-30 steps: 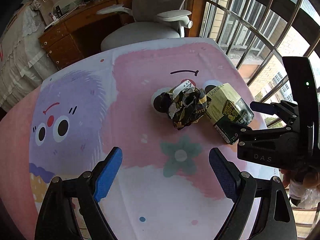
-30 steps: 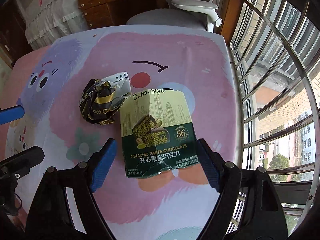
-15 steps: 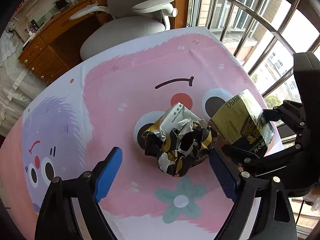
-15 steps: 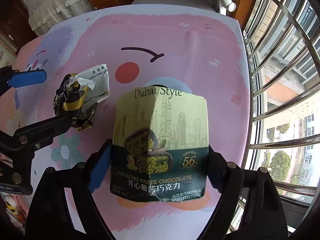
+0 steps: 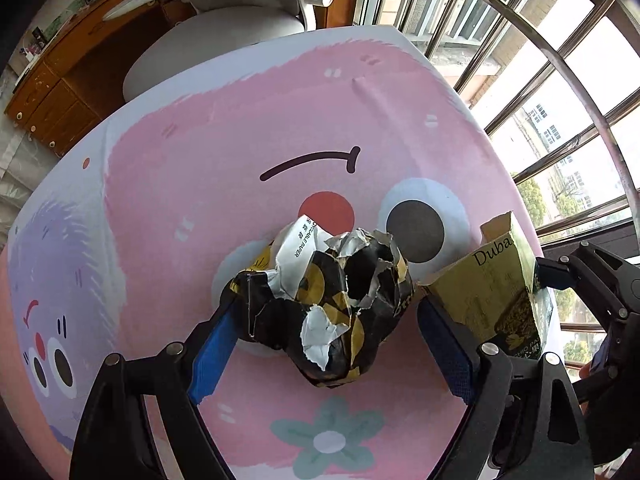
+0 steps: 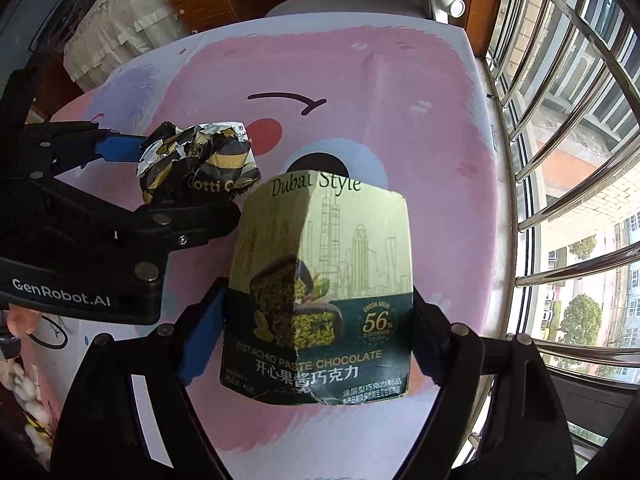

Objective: Collect trash
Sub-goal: 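Grasp the green Dubai Style chocolate box with the right tool, then grasp the crumpled gold-black wrapper with the left tool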

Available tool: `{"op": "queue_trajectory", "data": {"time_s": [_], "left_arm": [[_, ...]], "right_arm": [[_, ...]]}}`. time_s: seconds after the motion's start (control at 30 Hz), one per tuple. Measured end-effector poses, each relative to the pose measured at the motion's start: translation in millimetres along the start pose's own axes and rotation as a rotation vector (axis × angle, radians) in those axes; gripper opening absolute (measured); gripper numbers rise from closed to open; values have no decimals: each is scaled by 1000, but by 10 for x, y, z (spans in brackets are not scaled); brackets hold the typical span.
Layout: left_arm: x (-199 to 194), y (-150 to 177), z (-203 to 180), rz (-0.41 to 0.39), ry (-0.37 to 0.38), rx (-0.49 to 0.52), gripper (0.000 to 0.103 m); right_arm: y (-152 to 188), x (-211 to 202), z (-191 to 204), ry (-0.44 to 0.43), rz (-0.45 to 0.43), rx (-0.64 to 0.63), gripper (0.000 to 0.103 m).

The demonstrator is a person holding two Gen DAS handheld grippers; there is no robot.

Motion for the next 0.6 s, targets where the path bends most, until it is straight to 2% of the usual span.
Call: {"op": "queue_trajectory", "data": {"time_s": [0.03, 0.17, 0.4, 0.6], "left_arm": [[11, 1, -14, 1, -3, 4, 78], [-46, 26, -52, -34, -25, 23, 68], [-324, 286, -35, -104, -63, -6, 65], [-724, 860, 82, -149, -66, -95, 64]], "right_arm": [[4, 3, -1, -1, -2, 1, 79], [48, -34, 30, -5, -11, 9, 78], [198, -140, 179, -23, -22, 28, 78], [462, -344, 434, -48, -36, 40, 78]]}}
Point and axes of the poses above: each gripper's, at about its wrist camera, not at the fingertips, and x roughly the way its jaws point, z to its left, y to its underside, the point moved 2 cm from there along x, roughly the way its jaws point
